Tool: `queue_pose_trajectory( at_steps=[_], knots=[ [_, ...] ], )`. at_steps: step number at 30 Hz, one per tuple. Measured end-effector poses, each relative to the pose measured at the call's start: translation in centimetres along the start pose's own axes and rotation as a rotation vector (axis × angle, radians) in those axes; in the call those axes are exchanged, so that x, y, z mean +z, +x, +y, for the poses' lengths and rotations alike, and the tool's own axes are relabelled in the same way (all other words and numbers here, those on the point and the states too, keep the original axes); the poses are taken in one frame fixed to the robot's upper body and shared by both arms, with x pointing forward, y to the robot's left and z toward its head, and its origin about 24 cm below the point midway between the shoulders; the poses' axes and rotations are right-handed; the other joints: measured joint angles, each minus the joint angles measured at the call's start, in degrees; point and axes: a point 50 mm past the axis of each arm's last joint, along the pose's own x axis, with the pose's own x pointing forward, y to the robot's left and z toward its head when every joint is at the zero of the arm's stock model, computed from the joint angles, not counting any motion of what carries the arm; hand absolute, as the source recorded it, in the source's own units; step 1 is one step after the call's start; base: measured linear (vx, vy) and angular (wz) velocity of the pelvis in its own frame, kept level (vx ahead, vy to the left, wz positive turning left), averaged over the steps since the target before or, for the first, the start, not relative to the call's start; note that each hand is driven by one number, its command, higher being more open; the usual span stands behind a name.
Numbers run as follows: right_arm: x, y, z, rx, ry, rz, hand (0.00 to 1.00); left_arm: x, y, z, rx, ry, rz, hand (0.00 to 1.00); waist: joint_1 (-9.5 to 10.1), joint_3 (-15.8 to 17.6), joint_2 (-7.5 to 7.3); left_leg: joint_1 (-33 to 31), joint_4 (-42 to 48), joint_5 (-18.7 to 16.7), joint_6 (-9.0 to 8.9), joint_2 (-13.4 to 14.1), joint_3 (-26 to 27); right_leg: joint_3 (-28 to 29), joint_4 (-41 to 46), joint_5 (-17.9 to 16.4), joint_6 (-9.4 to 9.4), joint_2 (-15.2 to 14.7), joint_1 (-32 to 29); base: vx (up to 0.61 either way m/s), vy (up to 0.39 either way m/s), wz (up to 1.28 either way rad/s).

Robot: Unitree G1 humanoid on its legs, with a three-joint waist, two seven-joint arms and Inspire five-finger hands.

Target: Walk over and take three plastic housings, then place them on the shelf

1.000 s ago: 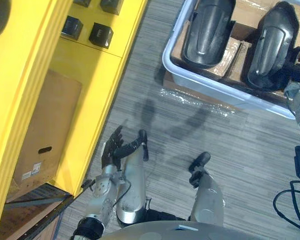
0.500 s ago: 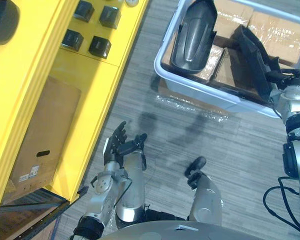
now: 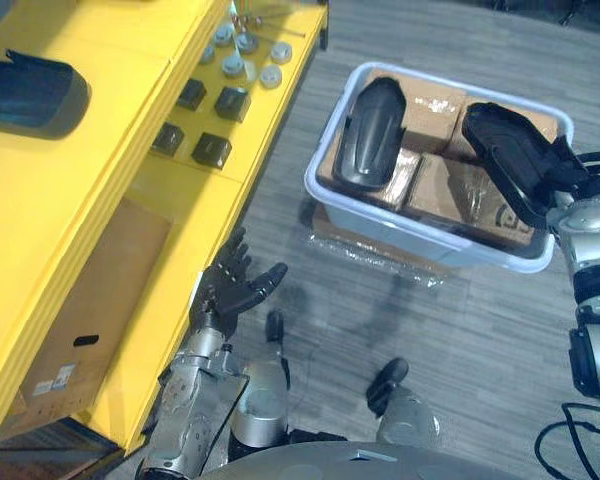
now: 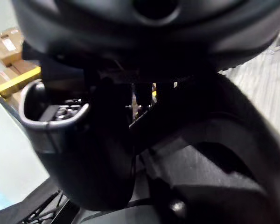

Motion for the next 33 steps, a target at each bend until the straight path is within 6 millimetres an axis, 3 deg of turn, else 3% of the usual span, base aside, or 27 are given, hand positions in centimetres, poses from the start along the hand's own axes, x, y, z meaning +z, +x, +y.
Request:
queue_pose_trajectory(
  at_steps=[7, 10, 13, 16, 19, 23, 27, 33],
  knots=[
    [0.8, -2.1, 2.4, 0.048, -0.02, -0.165, 0.0, 0.5, 0.7, -1.6, -0.132, -0.087, 0.03, 1.0, -1.26, -5.67, -2.48, 4.12, -1.57, -0.53, -0.57, 0.43, 1.2, 0.11, -4.63, 0.77, 0.36, 1.62, 4.69, 0.07, -0.034, -0.08],
    [1.0, -3.1, 3.7, 0.071, -0.036, -0.231, 0.0, -0.7, 1.2, -2.9, -0.208, -0.224, 0.166, 1.0, -1.38, -7.47, -2.5, 5.84, -2.54, -1.09, -1.01, 0.79, 2.02, 0.5, -6.09, 1.41, 0.36, 2.31, 5.91, -0.01, -0.006, -0.13],
    [2.9, -4.3, 4.4, 0.084, -0.009, -0.356, 0.0, -2.8, 1.3, -3.9, -0.277, -0.358, 0.354, 1.0, -1.67, -7.91, -2.78, 7.06, -3.37, -1.02, -1.39, 1.16, 3.14, 1.52, -8.26, 2.67, 0.2, 3.25, 6.63, -0.04, -0.008, -0.21],
    [5.4, -6.5, 5.3, 0.113, 0.019, -0.553, 0.0, -5.6, 0.7, -4.8, -0.296, -0.45, 0.562, 1.0, -3.09, -10.14, -3.67, 7.76, -4.67, -0.65, -1.58, 1.26, 4.45, 2.49, -10.51, 3.85, 0.15, 3.99, 6.78, -0.01, -0.005, -0.17],
    [5.8, -8.5, 5.9, 0.145, 0.036, -0.683, 0.0, -6.2, 1.0, -5.8, -0.31, -0.539, 0.616, 1.0, -4.0, -11.95, -4.87, 8.19, -4.74, -0.76, -1.65, 1.2, 5.25, 3.31, -10.96, 4.07, 0.15, 4.06, 6.75, 0.04, 0.003, -0.15],
    [4.2, -11.2, 7.9, 0.227, 0.051, -0.743, 0.0, -3.9, 3.8, -7.1, -0.353, -0.643, 0.505, 1.0, -5.32, -13.55, -5.91, 9.26, -4.67, -1.02, -1.74, 1.21, 5.89, 3.97, -10.96, 4.08, 0.13, 4.04, 7.34, -0.01, 0.006, -0.08],
    [2.1, -13.4, 9.6, 0.315, 0.075, -0.723, 0.0, -2.3, 5.4, -7.3, -0.32, -0.728, 0.379, 1.0, -5.98, -14.08, -5.57, 10.34, -4.35, -1.63, -2.08, 1.23, 6.67, 5.12, -11.03, 4.33, 0.06, 4.04, 7.75, -0.04, 0.016, -0.13],
    [0.2, -15.7, 11.2, 0.417, 0.045, -0.716, 0.0, -2.8, 5.8, -7.3, -0.22, -0.858, 0.344, 1.0, -6.68, -15.06, -5.25, 10.87, -4.26, -1.93, -2.16, 1.14, 6.73, 5.28, -11.96, 4.78, 0.11, 4.17, 8.2, -0.02, 0.007, -0.03]
  ],
)
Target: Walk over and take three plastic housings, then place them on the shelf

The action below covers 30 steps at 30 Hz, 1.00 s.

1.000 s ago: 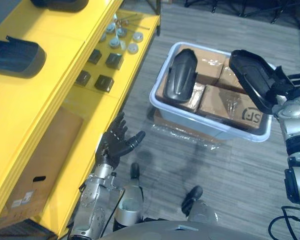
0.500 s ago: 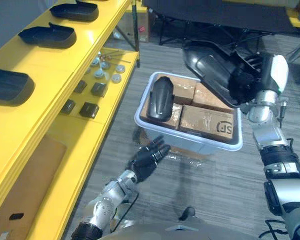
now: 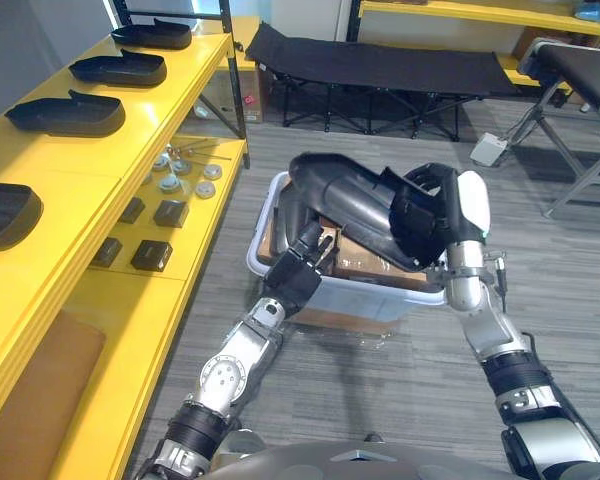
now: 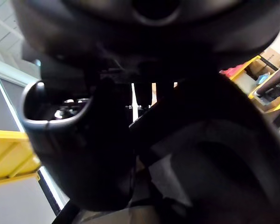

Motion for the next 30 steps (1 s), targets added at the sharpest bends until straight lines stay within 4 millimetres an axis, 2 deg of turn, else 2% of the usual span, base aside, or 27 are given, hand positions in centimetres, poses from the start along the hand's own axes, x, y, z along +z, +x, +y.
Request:
queue_pose_trajectory(
  at_steps=[6, 9, 15, 16, 22, 25, 30],
  knots=[
    [2.3, -1.0, 3.1, 0.095, 0.1, -0.085, 0.0, 0.4, 0.8, 0.3, 0.054, 0.007, -0.007, 1.0, -0.6, -0.09, 0.06, -0.02, 1.22, -0.73, 0.14, -0.1, -0.74, -0.53, -0.76, 0.12, 0.18, -0.01, 1.39, 0.01, 0.014, 0.04],
    [3.2, -1.8, 4.5, 0.14, 0.137, -0.114, 0.0, -0.1, 1.1, 0.2, 0.068, 0.01, 0.016, 1.0, 0.0, -0.35, 0.13, -0.07, 2.03, -1.54, 0.0, -0.15, -0.81, -0.51, -0.9, 0.12, 0.2, -0.12, 1.66, 0.0, 0.011, 0.0],
    [3.2, -2.1, 4.8, 0.147, 0.142, -0.099, 0.0, -0.3, 1.3, 0.4, 0.096, 0.046, 0.037, 1.0, 0.65, -0.39, 0.18, -0.19, 2.38, -1.88, 0.12, -0.78, -1.07, -0.57, -0.89, 0.13, 0.21, -0.7, 1.74, 0.01, 0.027, 0.01],
    [3.2, -2.1, 4.9, 0.153, 0.141, -0.097, 0.0, -0.3, 1.3, 0.5, 0.098, 0.047, 0.038, 0.0, 0.66, -0.39, 0.18, -0.41, 3.15, -2.35, 0.12, -0.79, -1.2, -0.58, -0.9, 0.13, 0.21, -0.79, 1.86, 0.01, 0.033, 0.01],
    [3.3, -2.4, 5.5, 0.176, 0.141, -0.085, 0.0, -0.5, 1.4, 0.5, 0.096, 0.073, 0.009, 0.0, 0.47, -0.61, 0.44, -1.81, 6.15, -3.85, 0.17, -0.81, -2.64, -1.05, -0.92, 0.17, 0.28, -1.09, 2.19, 0.0, 0.023, 0.04],
    [3.4, -2.5, 5.7, 0.179, 0.15, -0.081, 0.0, -0.3, 1.4, 0.5, 0.1, 0.149, -0.012, 0.0, 0.48, -0.83, 0.57, -1.83, 6.65, -4.28, 0.0, -0.8, -2.8, -1.06, -0.93, 0.18, 0.29, -1.12, 2.36, 0.0, 0.013, 0.0],
    [4.7, -2.5, 5.9, 0.181, 0.174, -0.137, 0.0, 0.4, 1.3, 0.7, 0.142, 0.201, -0.056, 0.0, -0.4, -1.88, 0.63, -1.88, 7.03, -4.63, -0.15, -0.8, -2.77, -0.89, -1.05, 0.23, 0.37, -1.18, 2.37, 0.0, 0.009, -0.01]
  ],
)
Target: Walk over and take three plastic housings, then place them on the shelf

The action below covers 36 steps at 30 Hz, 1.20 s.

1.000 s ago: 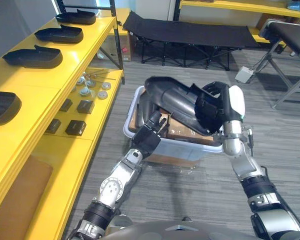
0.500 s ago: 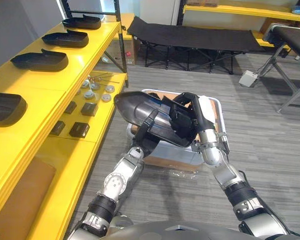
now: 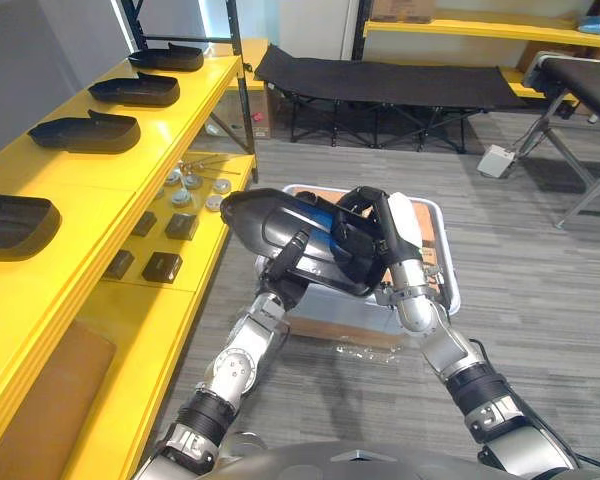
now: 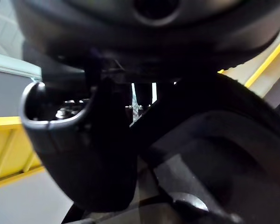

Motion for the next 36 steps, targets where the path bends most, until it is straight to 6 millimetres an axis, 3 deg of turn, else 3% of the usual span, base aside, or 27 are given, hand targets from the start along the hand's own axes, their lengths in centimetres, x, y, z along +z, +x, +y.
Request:
queue_pose_trajectory(
  at_steps=[9, 10, 21, 23, 25, 28, 32, 36],
  knots=[
    [0.5, -0.1, 0.1, -0.033, 0.01, -0.019, 0.0, 0.5, 0.0, 0.0, -0.002, 0.043, -0.027, 0.0, -0.53, -1.07, -0.33, 0.0, 0.02, -0.24, 0.01, -0.1, 0.52, 0.36, -0.9, 0.41, 0.2, 0.0, 0.05, 0.01, 0.008, -0.02],
    [0.5, -0.2, 0.2, -0.037, 0.011, -0.02, 1.0, 0.5, 0.0, 0.0, -0.003, 0.044, -0.031, 0.0, -0.54, -1.07, -0.34, 0.0, 0.03, -0.27, 0.01, -0.1, 0.53, 0.38, -0.9, 0.41, 0.19, 0.0, 0.04, 0.0, 0.0, 0.0],
    [5.0, 0.6, -1.8, -0.175, 0.275, -0.212, 1.0, 4.2, -1.4, -4.1, -0.138, 0.222, -0.28, 0.0, -0.23, -1.21, -0.11, 0.01, 0.06, -0.51, 0.14, -0.21, 0.39, 0.06, -0.8, 0.35, 0.14, 0.0, 0.09, 0.0, 0.003, 0.0],
    [6.7, 0.5, -1.9, -0.175, 0.38, -0.271, 1.0, 4.8, -2.0, -4.3, -0.126, 0.27, -0.328, 0.0, -0.02, -1.25, 0.16, -0.07, 0.06, -0.55, 0.14, -0.25, 0.02, -0.22, -0.76, 0.27, 0.06, 0.0, 0.16, 0.0, 0.006, 0.07],
    [10.2, 0.1, -1.6, -0.134, 0.529, -0.413, 1.0, 4.9, -2.8, -4.0, -0.07, 0.411, -0.357, 0.0, 0.28, -1.33, 0.79, -0.09, 0.06, -0.82, 0.18, -0.46, -1.04, -1.11, -0.74, 0.16, -0.04, 0.0, 0.63, 0.01, 0.013, 0.12],
    [11.8, -0.5, -2.0, -0.149, 0.599, -0.491, 1.0, 4.6, -3.7, -2.9, 0.057, 0.604, -0.391, 0.0, 1.28, -1.68, 1.32, -0.16, 0.07, -1.63, 0.4, -1.1, -3.09, -1.87, -0.63, -0.02, -0.25, -0.22, 1.03, 0.02, 0.032, 0.08],
    [11.0, -1.7, -2.4, -0.15, 0.656, -0.437, 1.0, 6.4, -5.6, -0.3, 0.327, 0.847, -0.503, 0.0, 1.29, -1.81, 1.55, -0.18, -0.06, -1.75, 0.48, -1.09, -3.68, -2.72, 0.29, -0.89, -0.67, -0.3, 1.02, 0.03, 0.029, 0.08],
    [8.5, -2.8, -2.1, -0.082, 0.832, -0.263, 1.0, 8.4, -7.7, 1.4, 0.552, 0.999, -0.614, 0.0, 1.28, -1.82, 1.65, -0.26, -0.07, -1.87, 0.24, -1.08, -3.63, -2.77, 0.27, -1.12, -0.83, -0.3, 0.92, 0.02, 0.014, 0.0]
  ],
)
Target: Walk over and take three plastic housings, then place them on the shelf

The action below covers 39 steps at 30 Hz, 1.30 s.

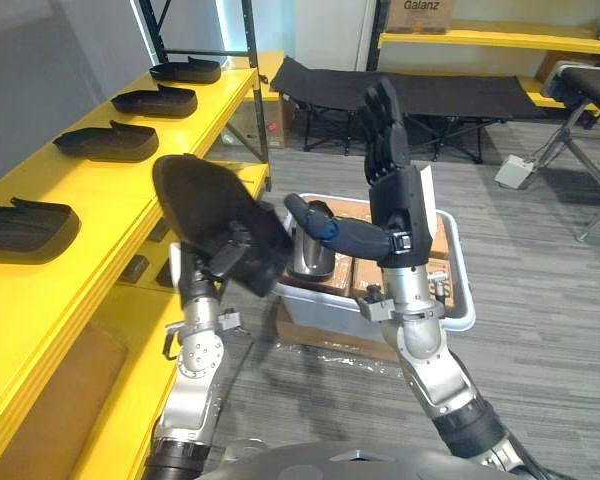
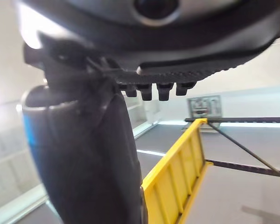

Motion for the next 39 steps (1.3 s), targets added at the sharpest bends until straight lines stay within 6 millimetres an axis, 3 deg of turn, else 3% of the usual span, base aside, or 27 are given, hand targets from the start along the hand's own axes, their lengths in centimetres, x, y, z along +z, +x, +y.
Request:
queue_pose_trajectory(
  at_steps=[3, 9, 11, 15, 18, 22, 27, 31, 34, 37, 39],
  knots=[
    [-1.8, -1.8, -0.9, 0.004, 0.16, 0.194, 1.0, 0.6, -0.2, 1.5, 0.074, 0.006, -0.028, 0.0, 0.05, 0.0, 0.0, 0.0, 0.01, -0.17, -0.11, 0.0, 0.14, 0.01, -0.04, -0.01, -0.02, 0.0, -0.06, 0.04, 0.028, -0.01],
    [-3.6, -4.1, -1.0, 0.024, 0.22, 0.394, 1.0, 0.3, -0.6, 2.2, 0.06, -0.066, -0.006, 0.0, -0.18, 0.01, 0.01, 0.0, 0.0, -0.43, 0.0, 0.08, 1.27, 0.69, -0.07, -0.01, -0.01, -0.03, -0.8, 0.02, 0.027, -0.08],
    [-4.2, -4.9, -1.6, 0.009, 0.207, 0.471, 1.0, 0.0, -1.1, 2.6, 0.038, -0.091, -0.002, 0.0, -0.36, 0.01, 0.02, 0.02, 0.0, -0.54, 0.04, 0.11, 1.66, 0.99, -0.07, -0.01, -0.01, -0.08, -1.03, 0.01, 0.029, -0.1],
    [-7.1, -8.4, -5.0, -0.095, 0.051, 0.742, 1.0, 0.3, -2.3, 4.1, -0.008, -0.153, -0.011, 0.0, -0.16, 0.04, 0.04, 0.07, -0.07, -0.71, 0.01, 0.18, 2.29, 1.64, -0.06, -0.01, -0.01, -0.08, -1.46, 0.0, 0.026, -0.07],
    [-7.6, -10.9, -6.6, -0.136, 0.001, 0.864, 1.0, 1.1, -3.1, 5.5, 0.009, -0.133, -0.051, 0.0, -0.01, 0.29, 0.43, -0.07, -0.14, -0.73, -0.01, 0.18, 2.26, 1.49, -0.07, -0.04, 0.02, -0.08, -1.54, 0.0, 0.0, 0.0],
    [-7.5, -10.8, -6.9, -0.113, -0.022, 0.868, 1.0, 1.8, -3.2, 6.9, 0.053, -0.116, -0.086, 0.0, 0.23, 0.29, 0.55, -1.62, 0.24, -0.51, 0.16, 0.09, 0.6, -0.41, -0.04, -0.07, 0.07, -0.08, -1.3, 0.0, 0.008, 0.19],
    [-9.9, -10.3, -5.7, -0.055, -0.116, 0.934, 1.0, 1.6, -3.8, 8.4, 0.115, -0.095, -0.072, 0.0, 3.95, 0.27, 0.41, -2.98, 1.06, -0.43, 0.21, -0.47, -4.14, -5.76, 0.5, -1.24, 0.48, -0.13, 0.86, -0.02, -0.005, 0.5],
    [-11.2, -10.2, -4.3, 0.008, -0.141, 0.966, 1.0, 0.7, -5.6, 10.6, 0.203, -0.108, -0.016, 0.0, 7.98, 0.56, 0.3, -4.46, 1.14, 0.25, 0.06, -1.18, -8.99, -10.1, 2.03, -2.76, 0.6, -0.17, 2.4, 0.02, -0.008, 0.56],
    [-11.4, -9.3, -4.2, 0.01, -0.151, 0.95, 1.0, 0.9, -6.4, 11.0, 0.191, -0.137, -0.016, 0.0, 8.42, 2.13, 0.07, -6.68, 3.16, 1.09, 0.55, -1.93, -12.22, -15.38, 2.97, -3.56, 0.72, 0.0, 5.94, 0.03, -0.013, 0.99],
    [-10.8, -8.1, -5.4, -0.075, -0.187, 0.904, 1.0, 1.6, -5.3, 9.5, 0.041, -0.17, -0.07, 0.0, 7.25, 4.39, 0.01, -10.4, 5.2, 3.85, 3.07, -1.94, -6.62, -21.3, 5.17, -5.61, 0.35, -0.19, 7.6, -0.07, 0.024, 1.3],
    [-10.6, -7.9, -5.9, -0.094, -0.193, 0.89, 1.0, 1.9, -4.9, 8.8, 0.001, -0.175, -0.089, 0.0, 7.25, 5.39, 0.36, -10.89, 5.6, 4.34, 3.11, -2.33, -6.63, -21.51, 6.85, -7.15, 0.84, -0.74, 7.94, -0.14, 0.062, 0.46]
  ],
)
